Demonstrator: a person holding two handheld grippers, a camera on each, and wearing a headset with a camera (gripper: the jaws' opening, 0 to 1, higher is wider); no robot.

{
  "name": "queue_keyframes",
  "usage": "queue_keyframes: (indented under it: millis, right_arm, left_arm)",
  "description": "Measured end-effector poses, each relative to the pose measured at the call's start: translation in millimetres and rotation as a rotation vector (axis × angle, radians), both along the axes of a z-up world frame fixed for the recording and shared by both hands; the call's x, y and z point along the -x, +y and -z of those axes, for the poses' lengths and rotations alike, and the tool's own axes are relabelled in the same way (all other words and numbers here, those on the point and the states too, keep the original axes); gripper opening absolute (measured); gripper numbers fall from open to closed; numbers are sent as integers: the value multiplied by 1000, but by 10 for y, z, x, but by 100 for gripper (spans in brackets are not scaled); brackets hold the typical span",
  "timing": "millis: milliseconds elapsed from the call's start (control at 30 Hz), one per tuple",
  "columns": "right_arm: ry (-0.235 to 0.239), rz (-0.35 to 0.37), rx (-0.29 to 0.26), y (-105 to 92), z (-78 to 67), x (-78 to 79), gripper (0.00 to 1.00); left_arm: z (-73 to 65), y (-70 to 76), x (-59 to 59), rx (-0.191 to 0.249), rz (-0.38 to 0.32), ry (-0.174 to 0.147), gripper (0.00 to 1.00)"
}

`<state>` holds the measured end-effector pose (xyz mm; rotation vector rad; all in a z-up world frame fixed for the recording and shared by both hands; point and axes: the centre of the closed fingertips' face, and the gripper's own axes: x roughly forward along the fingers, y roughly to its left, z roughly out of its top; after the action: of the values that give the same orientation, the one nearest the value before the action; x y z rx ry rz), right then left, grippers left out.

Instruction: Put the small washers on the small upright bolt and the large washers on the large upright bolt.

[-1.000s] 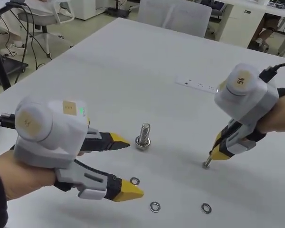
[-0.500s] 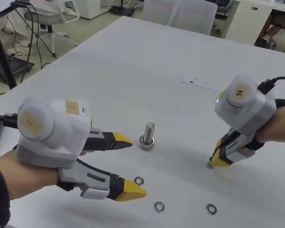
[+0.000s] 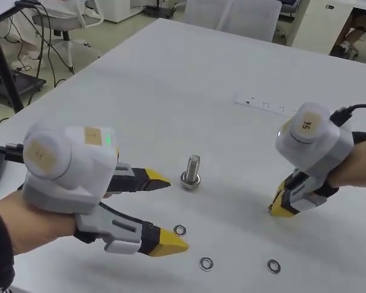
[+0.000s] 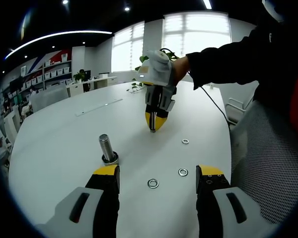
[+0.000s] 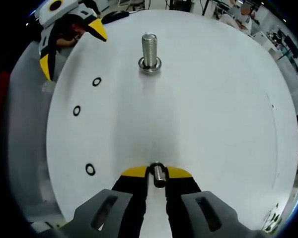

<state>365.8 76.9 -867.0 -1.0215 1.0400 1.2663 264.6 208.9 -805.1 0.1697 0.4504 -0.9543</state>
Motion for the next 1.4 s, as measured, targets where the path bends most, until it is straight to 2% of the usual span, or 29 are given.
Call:
queue_keyframes:
  millis: [233,600,1033,1400]
  right_arm:
    - [1,0,0,-3,2,8,15]
    - [2,33,-17,-40,-29,3,25]
    - [-7,85,-29,-261,-88,34,30]
    - [-7,104,-35,-379,-130,170,30]
  left_arm:
    - [-3,6,-4,1,-1,-1,61]
    - [-9,14,-8,1,-2,-3,62]
    - [-30,2,-5,-2,5,-7,62]
    - [-54,-3,5,-4,5,-13,62]
